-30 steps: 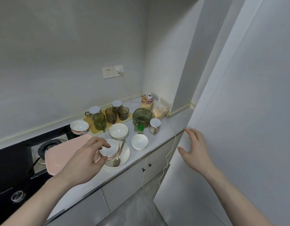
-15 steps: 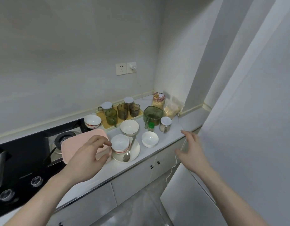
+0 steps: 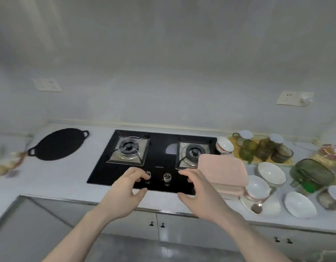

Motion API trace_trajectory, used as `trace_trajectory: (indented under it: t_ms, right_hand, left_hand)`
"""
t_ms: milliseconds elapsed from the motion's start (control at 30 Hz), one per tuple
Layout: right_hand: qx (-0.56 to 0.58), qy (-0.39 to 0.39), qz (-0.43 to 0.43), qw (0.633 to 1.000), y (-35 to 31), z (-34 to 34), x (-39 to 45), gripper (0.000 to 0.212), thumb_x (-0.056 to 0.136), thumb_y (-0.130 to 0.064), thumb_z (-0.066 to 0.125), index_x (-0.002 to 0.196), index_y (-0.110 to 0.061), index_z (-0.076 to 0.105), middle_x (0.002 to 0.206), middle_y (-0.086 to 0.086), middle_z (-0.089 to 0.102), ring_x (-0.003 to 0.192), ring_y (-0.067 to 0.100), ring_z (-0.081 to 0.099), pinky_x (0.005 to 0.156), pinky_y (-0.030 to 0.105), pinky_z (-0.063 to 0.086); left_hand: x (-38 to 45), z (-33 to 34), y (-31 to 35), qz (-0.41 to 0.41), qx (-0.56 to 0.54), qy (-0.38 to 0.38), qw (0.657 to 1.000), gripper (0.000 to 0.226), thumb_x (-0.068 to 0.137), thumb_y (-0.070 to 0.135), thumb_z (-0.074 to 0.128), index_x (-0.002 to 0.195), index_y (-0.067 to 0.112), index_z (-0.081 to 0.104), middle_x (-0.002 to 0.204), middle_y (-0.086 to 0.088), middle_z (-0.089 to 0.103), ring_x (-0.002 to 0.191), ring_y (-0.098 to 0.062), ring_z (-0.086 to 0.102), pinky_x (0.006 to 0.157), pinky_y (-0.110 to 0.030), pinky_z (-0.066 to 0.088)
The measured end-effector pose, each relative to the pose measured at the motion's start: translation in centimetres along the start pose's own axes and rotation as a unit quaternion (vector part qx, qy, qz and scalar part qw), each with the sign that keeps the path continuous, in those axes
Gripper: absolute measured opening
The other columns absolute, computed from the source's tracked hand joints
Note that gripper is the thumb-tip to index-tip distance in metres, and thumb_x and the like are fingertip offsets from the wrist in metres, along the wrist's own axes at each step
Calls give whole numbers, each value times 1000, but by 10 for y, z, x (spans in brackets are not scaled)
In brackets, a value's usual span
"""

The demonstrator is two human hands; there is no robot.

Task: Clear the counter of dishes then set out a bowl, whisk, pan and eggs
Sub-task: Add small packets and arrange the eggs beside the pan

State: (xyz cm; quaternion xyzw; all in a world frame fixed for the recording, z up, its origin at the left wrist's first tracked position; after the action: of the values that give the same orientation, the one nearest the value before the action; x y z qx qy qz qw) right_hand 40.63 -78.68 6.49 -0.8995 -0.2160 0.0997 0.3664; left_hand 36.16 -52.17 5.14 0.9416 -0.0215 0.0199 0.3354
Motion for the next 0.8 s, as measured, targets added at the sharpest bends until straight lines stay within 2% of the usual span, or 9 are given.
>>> trace_trajectory:
  t_ms: [267,400,500,633,800]
  right_hand:
    - [17,-148,-98,984,-120,124,89,56,95,-38,63,146,-42,41,143,-31,30,129,-4,43,108,22,40]
    - [-1,-209,-147,967,-167,175,117,58,93,-36,63,147,-36,42,145,-25,32,129,-2,44,111,25,40]
    - [-12,-254,-179,950,-203,218,145,58,93,-32,64,147,-33,44,142,-23,35,125,-4,44,110,21,38]
    - [-9,-289,-200,936,-233,255,177,57,92,-33,65,145,-35,44,140,-22,38,122,1,48,106,22,42]
    - [-15,-319,-225,921,-263,299,234,57,93,-33,65,146,-33,44,139,-20,39,121,3,50,102,22,44]
  left_hand:
    - [-109,-98,-124,-160,9,115,980,28,90,26,68,111,41,59,123,30,48,107,10,55,82,-11,45]
    - [-157,-126,-163,-224,21,168,960,30,90,27,68,112,43,59,121,30,48,104,14,52,87,-18,47]
    - [-192,-144,-195,-281,20,209,936,30,89,28,69,114,42,58,122,28,48,103,14,52,89,-22,48]
    - [-212,-162,-229,-323,27,228,918,31,88,29,70,113,43,57,123,29,47,105,10,53,85,-24,51]
    - [-197,-196,-273,-361,34,250,898,29,87,27,70,111,39,60,120,24,49,103,6,56,86,-28,52]
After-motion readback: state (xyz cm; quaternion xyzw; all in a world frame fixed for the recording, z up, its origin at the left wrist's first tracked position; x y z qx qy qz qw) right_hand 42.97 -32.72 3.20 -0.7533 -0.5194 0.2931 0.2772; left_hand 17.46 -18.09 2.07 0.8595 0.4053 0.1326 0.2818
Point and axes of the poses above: each hand's wrist, its own x-axis towards the middle knuckle, its own z-axis out of the palm, y = z × x, the point moved 2 cm from there along x, towards the middle knuckle
